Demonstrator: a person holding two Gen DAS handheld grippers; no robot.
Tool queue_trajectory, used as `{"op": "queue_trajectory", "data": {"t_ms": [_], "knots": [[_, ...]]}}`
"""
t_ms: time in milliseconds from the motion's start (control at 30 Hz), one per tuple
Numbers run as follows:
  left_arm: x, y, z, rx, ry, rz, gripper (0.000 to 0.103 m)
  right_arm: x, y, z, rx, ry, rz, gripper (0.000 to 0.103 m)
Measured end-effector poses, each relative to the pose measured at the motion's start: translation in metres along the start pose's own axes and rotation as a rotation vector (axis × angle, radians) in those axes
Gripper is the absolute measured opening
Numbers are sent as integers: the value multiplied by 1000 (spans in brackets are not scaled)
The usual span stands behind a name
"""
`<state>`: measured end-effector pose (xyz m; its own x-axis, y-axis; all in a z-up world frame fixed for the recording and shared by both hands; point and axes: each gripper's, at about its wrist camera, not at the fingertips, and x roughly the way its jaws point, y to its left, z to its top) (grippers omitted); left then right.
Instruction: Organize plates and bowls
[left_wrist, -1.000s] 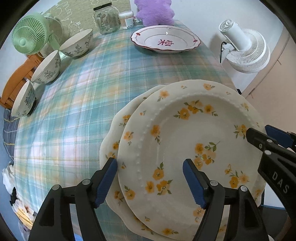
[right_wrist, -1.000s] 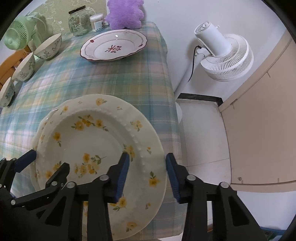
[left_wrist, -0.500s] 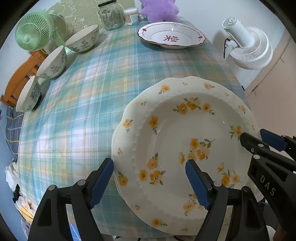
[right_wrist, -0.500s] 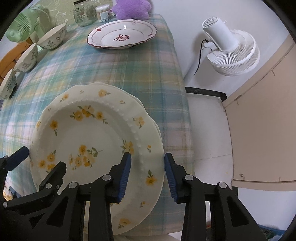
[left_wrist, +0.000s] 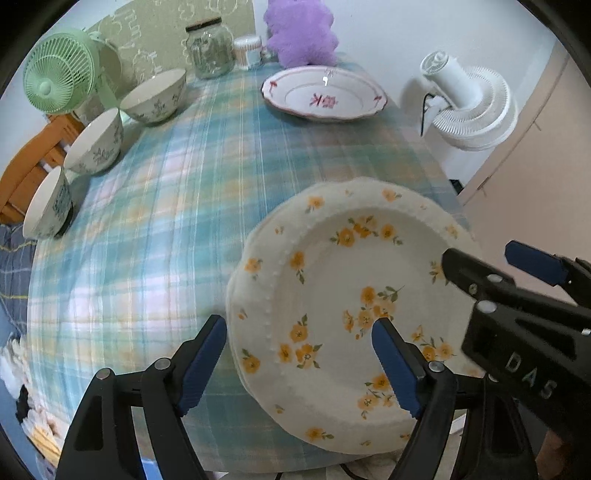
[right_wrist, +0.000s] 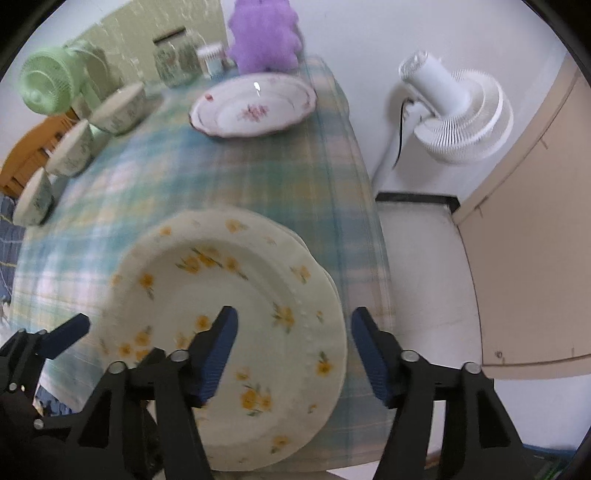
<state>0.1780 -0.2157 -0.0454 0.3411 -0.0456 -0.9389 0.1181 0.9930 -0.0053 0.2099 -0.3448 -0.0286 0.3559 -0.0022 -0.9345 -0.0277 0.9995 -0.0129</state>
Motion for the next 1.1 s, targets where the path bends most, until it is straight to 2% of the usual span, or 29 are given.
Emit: {"op": "queue_trajectory", "data": {"t_ms": [200, 333, 533, 833, 1100], "knots": [[-30, 19, 7, 14, -76, -66, 92, -26, 19, 2, 16, -39, -1, 70], [-47, 33, 14, 25, -121, -79, 94, -45, 32, 5, 38, -83, 8, 79], [-63, 48, 34, 17, -197, -78, 94, -62, 45, 22, 98, -139, 18, 81], [-68, 47, 84, -3, -273, -39, 93, -72, 45, 71, 86, -227, 2, 81], [-39, 32, 141, -39, -276, 4, 93, -41, 24, 130, 70, -244, 26, 81]]}}
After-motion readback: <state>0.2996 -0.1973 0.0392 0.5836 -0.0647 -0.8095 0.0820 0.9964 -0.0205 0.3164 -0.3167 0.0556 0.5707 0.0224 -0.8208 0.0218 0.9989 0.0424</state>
